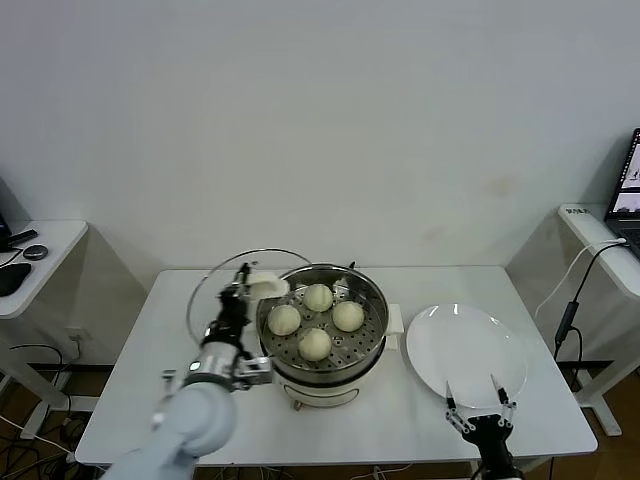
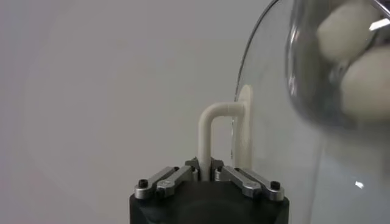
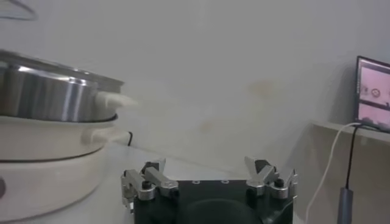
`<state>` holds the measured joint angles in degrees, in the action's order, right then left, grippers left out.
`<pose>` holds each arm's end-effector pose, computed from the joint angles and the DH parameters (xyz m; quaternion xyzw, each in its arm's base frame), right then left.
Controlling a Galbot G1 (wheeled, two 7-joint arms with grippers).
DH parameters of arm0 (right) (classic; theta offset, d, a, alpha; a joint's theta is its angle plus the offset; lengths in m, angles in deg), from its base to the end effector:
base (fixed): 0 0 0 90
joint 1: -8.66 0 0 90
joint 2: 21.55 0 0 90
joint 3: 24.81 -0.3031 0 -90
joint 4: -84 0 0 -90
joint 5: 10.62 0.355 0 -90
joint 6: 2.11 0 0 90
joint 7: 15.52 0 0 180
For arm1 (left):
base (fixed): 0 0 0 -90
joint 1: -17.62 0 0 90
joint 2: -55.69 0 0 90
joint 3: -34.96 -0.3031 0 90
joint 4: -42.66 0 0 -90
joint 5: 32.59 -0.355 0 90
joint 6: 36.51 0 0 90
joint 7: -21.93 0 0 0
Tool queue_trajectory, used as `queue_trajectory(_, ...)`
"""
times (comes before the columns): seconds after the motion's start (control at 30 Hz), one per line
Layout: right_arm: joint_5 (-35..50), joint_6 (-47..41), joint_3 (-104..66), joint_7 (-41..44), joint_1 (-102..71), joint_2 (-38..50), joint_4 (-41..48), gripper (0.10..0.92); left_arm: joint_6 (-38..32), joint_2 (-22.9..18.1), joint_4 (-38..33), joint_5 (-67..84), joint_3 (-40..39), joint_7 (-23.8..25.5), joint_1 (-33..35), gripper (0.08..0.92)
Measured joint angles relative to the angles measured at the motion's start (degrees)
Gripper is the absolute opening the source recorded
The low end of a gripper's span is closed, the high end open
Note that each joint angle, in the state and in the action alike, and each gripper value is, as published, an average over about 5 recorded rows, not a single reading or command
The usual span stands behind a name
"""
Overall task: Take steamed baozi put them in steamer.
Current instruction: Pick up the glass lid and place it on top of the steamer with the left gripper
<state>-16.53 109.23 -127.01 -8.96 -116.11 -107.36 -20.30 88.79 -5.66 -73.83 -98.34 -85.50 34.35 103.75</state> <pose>0.1567 -0.0882 -0.3639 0.0090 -0.9903 0.1389 0.0014 0.2870 -0.0719 -0.1853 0.0247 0.7372 0.6748 0.0224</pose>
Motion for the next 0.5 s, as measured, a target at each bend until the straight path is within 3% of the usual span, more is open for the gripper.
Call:
queue_trajectory(0.23, -0.7, 0.1, 0.5, -0.1, 0.6, 0.3, 0.9, 0.823, 1.8, -6.2, 3.5, -7.5, -6.3, 3.6, -3.4, 0.171)
queue_trajectory(0.5, -1.1, 0.1, 0.9, -0.1, 1.1, 0.3, 1.7, 0.823, 3.0, -10.6, 6.6, -11.7, -9.7, 5.4, -4.9, 0.171)
